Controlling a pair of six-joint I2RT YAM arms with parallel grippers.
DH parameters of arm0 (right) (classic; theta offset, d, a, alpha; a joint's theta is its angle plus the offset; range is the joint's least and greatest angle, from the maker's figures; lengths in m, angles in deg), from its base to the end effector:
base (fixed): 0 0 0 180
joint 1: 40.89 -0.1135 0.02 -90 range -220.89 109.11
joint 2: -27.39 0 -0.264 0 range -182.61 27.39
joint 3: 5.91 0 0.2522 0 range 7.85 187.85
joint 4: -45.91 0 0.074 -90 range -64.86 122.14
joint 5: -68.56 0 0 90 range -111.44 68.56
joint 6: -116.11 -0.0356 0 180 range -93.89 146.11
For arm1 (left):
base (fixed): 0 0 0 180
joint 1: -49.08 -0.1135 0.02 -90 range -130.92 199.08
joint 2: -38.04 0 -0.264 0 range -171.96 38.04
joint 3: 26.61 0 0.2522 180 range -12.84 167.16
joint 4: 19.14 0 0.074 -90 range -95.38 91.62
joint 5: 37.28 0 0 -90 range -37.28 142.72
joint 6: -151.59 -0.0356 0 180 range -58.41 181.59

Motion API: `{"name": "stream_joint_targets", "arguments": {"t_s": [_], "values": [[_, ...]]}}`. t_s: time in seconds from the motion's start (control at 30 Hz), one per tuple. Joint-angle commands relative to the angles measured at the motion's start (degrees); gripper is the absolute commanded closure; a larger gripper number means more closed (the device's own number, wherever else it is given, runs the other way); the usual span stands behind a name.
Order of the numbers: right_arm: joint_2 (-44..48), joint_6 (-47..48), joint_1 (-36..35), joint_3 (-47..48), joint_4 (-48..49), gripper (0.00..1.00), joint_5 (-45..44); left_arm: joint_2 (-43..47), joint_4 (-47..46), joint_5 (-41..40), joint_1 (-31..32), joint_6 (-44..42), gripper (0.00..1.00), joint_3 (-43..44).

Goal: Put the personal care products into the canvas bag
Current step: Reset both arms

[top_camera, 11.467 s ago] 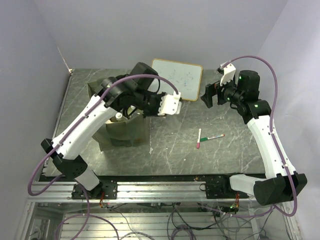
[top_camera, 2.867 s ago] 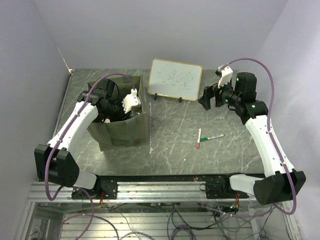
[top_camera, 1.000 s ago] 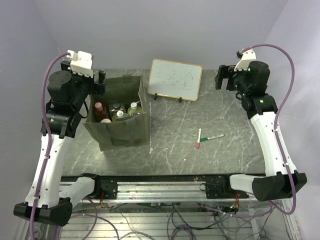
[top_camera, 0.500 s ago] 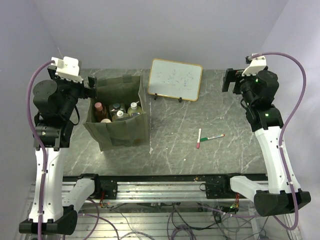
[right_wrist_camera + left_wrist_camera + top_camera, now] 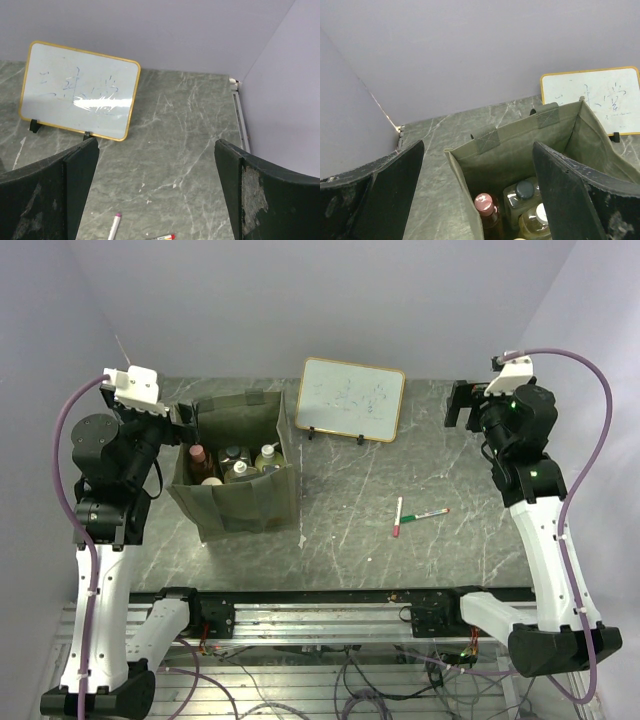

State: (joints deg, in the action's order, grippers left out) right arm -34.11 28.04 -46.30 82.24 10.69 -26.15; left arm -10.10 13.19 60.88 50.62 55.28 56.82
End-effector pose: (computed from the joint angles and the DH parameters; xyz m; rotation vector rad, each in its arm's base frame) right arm 0.2270 0.0186 0.4423 -0.0493 1.7192 -0.0257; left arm 0.1586 -0.0093 0.4615 0.2173 1.5042 -0.0416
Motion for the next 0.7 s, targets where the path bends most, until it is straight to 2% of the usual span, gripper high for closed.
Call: {"name": "stream_joint_targets", "arguments": {"t_s": [0.0,0.67], "values": [[2.5,-0.6,0.3,-1.5,-0.1,0.00,-0.8,0.2,-2.9,0.1,-0.7,2.7,0.01,-0.3],[7.2,-0.3,0.6,-7.2,1.3,0.00,-0.8,4.7,-1.2,-1.9,-0.7,3.9,0.01,-5.2]]}}
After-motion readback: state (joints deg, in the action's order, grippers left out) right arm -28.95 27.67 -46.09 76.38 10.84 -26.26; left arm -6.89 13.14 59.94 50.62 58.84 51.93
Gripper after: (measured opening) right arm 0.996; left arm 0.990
